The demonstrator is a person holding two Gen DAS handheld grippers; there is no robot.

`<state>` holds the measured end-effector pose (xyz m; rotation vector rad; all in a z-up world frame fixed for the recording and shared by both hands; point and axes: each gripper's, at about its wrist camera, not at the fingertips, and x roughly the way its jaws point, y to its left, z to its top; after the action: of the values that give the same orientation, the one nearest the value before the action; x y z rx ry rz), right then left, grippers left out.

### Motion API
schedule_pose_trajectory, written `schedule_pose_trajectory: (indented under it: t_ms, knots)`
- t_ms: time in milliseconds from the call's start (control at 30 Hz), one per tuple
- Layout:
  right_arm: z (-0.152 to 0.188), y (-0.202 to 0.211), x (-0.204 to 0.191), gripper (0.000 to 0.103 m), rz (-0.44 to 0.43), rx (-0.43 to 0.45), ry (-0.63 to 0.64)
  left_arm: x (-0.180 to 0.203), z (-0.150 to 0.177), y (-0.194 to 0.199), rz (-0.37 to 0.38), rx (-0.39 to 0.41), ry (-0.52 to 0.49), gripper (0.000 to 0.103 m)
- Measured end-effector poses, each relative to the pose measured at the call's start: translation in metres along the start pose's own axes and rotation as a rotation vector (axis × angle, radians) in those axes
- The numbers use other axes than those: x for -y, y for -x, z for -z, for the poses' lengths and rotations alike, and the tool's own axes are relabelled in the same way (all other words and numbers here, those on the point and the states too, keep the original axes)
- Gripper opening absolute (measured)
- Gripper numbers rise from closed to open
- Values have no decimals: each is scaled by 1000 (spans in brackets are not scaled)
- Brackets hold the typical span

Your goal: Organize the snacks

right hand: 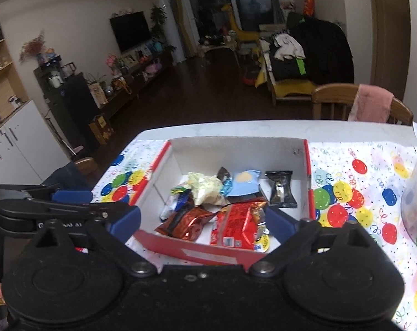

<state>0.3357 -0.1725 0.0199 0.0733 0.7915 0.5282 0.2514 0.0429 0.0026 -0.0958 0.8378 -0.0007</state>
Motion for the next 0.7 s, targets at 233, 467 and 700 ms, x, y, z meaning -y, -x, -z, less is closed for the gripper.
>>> schedule_pose_trajectory:
  t_ms: [233,467,700]
  knots:
    - [13,15,-11,103,11,27,33,0,16,22,16,41,-17,84]
    - [25,27,-7,103,11,36,-21,-4,22,38,44,87,-5,103]
    - [31,30,0,103,32,47,-74,-4,25,40,26,89,14,103]
